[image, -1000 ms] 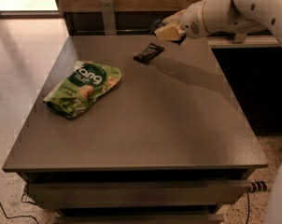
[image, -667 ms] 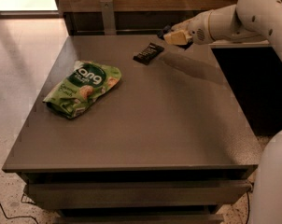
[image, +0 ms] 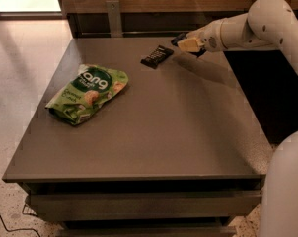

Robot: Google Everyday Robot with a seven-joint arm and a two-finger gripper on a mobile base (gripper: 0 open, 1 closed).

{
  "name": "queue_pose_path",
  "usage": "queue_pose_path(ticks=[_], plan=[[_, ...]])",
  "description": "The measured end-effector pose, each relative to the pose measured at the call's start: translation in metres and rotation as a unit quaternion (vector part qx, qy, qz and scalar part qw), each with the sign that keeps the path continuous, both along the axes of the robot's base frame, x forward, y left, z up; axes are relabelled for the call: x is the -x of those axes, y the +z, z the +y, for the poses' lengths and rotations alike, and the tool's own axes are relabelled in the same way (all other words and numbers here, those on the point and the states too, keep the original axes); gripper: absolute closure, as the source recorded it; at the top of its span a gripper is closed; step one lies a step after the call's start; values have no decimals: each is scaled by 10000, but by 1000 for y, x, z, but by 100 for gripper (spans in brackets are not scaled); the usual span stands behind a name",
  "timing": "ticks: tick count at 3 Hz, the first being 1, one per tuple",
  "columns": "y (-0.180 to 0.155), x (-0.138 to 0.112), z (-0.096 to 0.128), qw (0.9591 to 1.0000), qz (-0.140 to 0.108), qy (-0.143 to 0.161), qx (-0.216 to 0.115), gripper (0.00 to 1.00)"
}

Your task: Move rxbar blueberry near rxbar chocolate

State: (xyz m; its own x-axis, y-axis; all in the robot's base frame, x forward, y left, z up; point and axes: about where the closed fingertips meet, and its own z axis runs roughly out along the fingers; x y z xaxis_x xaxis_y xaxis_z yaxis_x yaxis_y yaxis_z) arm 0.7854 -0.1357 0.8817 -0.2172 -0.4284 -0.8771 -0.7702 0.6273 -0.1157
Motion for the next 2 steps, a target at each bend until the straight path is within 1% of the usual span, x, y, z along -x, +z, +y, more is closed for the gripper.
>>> queue_pose_path(ticks=[1, 2], plan=[[-2, 0, 2, 10000, 12, 15, -3, 59], [-4, -1, 5, 10000, 26, 38, -7, 36]])
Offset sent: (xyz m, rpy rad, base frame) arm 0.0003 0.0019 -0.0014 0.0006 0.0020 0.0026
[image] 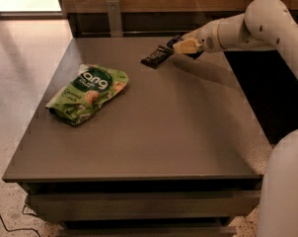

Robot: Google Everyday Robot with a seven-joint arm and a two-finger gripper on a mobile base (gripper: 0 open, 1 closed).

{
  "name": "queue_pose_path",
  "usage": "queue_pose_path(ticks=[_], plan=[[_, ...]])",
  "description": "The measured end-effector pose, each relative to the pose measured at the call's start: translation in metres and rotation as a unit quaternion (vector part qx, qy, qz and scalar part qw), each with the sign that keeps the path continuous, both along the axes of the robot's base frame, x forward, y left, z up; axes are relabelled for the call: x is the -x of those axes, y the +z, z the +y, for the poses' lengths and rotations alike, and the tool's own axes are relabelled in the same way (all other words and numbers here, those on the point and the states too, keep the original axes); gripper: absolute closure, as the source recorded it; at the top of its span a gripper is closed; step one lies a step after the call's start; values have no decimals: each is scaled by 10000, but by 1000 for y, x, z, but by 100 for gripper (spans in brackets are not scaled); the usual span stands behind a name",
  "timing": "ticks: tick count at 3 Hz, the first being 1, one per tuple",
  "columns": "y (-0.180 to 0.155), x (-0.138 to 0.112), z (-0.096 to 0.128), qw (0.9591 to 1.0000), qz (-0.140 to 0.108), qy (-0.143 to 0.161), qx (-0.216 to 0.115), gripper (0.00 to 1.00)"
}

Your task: Move rxbar blueberry near rxbar chocolate

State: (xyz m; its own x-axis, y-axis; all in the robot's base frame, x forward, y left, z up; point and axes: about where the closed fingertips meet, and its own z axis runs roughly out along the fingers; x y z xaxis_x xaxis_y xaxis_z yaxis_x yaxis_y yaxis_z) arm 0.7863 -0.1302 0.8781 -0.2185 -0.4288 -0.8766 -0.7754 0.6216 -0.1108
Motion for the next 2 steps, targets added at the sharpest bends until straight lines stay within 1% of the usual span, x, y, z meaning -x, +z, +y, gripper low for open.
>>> queue_pose_path(ticks=[1, 2], plan=[[-3, -1, 4, 10000, 19, 28, -5, 5], [-4, -1, 6, 10000, 26, 38, -7, 0]])
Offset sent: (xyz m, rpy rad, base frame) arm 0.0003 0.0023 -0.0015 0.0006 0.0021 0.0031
